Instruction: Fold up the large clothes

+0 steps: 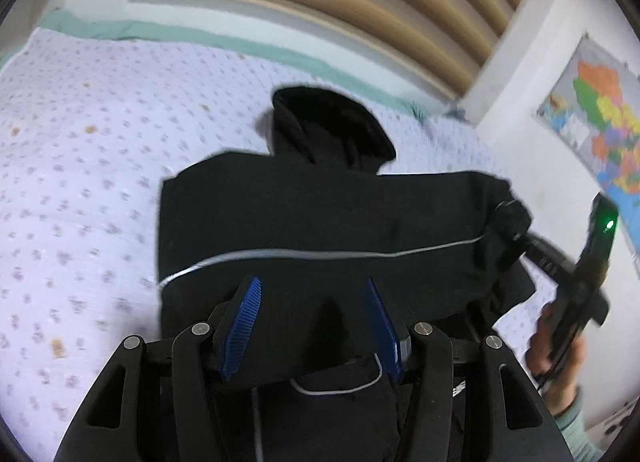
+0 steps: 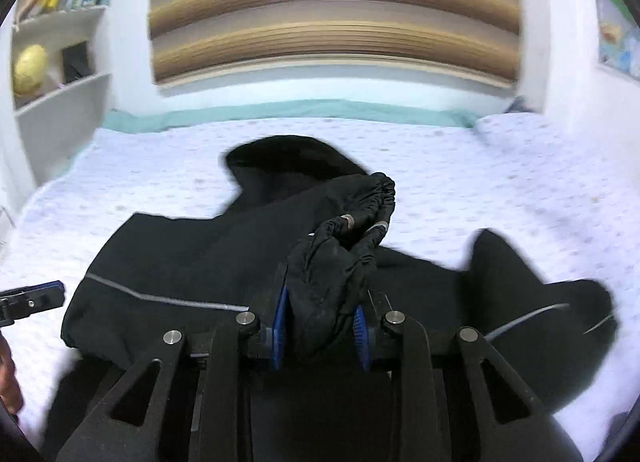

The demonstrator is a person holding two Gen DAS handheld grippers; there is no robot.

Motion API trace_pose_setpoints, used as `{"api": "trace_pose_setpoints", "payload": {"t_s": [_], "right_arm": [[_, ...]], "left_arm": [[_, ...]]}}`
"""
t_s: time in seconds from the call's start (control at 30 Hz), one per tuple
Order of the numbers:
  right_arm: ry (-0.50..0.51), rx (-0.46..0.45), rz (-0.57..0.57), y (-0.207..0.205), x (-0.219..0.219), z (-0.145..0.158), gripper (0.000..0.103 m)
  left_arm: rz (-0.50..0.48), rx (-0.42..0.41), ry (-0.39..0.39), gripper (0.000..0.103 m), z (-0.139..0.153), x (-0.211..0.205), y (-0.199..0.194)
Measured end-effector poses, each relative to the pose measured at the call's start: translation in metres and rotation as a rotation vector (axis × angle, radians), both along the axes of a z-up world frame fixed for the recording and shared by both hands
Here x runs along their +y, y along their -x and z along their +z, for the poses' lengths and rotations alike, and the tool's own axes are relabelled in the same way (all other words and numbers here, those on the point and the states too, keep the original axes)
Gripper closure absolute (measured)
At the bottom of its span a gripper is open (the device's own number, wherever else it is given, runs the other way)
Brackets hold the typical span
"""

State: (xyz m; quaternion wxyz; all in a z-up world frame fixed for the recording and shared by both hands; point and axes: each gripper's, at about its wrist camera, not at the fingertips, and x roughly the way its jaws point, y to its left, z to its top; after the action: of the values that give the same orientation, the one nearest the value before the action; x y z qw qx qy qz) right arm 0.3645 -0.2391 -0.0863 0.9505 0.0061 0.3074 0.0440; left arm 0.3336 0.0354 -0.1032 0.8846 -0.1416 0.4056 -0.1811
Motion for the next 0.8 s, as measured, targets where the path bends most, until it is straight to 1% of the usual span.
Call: {"api": "trace_pose_setpoints", "payload": {"t_s": [0.1,0.23,0.27,0.3,0.37,0.4,0.43,0.47,0.5,0.53,0.57,0.6,0.63,0.67,0.7,0.73,0.77,0.8], "right_arm": [[0.046,0.048,-0.01,-0.007,-0.026,-0.017,0.072],[0.054,0.146,-0.049,-0.021,-0.044,-0.066,0.072],[0.046,0.176,-0.052,-0.024,-0.049,-0.079,0.072],[0.032,0.224,-0.056,-0.03,-0.053,-0.096,0.072],[0.006,0.315,-0.065,-0.034,-0.061,-0.125,0.07],[0.0,0.344,-0.061,-0.034,-0.062,-0.136,0.067],[0.004,0.364,-0.052,-0.034,-0.062,-0.144,0.066],[0.014,0.367,-0.042,-0.031,-0.065,-0.147,0.064],[0.022,0.38,-0.033,-0.031,-0.066,-0.145,0.06],[0.025,0.406,-0.032,-0.031,-0.068,-0.141,0.058],[0.012,0.421,-0.038,-0.028,-0.071,-0.134,0.057],[-0.019,0.42,-0.045,-0.026,-0.075,-0.124,0.054],[-0.058,0.386,-0.051,-0.021,-0.079,-0.11,0.051],[-0.076,0.344,-0.055,-0.016,-0.08,-0.096,0.04],[-0.09,0.286,-0.054,-0.009,-0.077,-0.081,0.027],[-0.093,0.254,-0.045,-0.005,-0.073,-0.073,0.022],[-0.092,0.232,-0.021,-0.003,-0.065,-0.068,0.018],[-0.085,0.229,0.013,-0.005,-0.055,-0.066,0.018]], "left_arm": [[-0.013,0.049,-0.055,0.048,-0.031,-0.02,-0.012],[-0.017,0.122,-0.082,0.048,-0.075,-0.03,-0.024],[-0.018,0.132,-0.077,0.048,-0.084,-0.029,-0.026],[-0.016,0.134,-0.063,0.048,-0.091,-0.027,-0.028],[-0.007,0.138,-0.039,0.048,-0.096,-0.024,-0.029],[-0.01,0.137,-0.044,0.048,-0.094,-0.024,-0.029],[-0.015,0.134,-0.06,0.048,-0.092,-0.026,-0.028],[-0.02,0.13,-0.083,0.048,-0.089,-0.029,-0.025],[-0.029,0.123,-0.096,0.048,-0.083,-0.031,-0.022],[-0.051,0.114,-0.08,0.048,-0.077,-0.032,-0.02],[-0.085,0.106,-0.038,0.048,-0.07,-0.032,-0.017],[-0.114,0.1,0.03,0.047,-0.063,-0.031,-0.014],[-0.125,0.096,0.087,0.047,-0.059,-0.028,-0.012],[-0.125,0.095,0.131,0.047,-0.057,-0.028,-0.011],[-0.119,0.097,0.151,0.047,-0.056,-0.029,-0.012],[-0.111,0.096,0.141,0.047,-0.057,-0.031,-0.014],[-0.1,0.096,0.102,0.047,-0.061,-0.035,-0.016],[-0.079,0.1,0.041,0.047,-0.068,-0.038,-0.019]]}}
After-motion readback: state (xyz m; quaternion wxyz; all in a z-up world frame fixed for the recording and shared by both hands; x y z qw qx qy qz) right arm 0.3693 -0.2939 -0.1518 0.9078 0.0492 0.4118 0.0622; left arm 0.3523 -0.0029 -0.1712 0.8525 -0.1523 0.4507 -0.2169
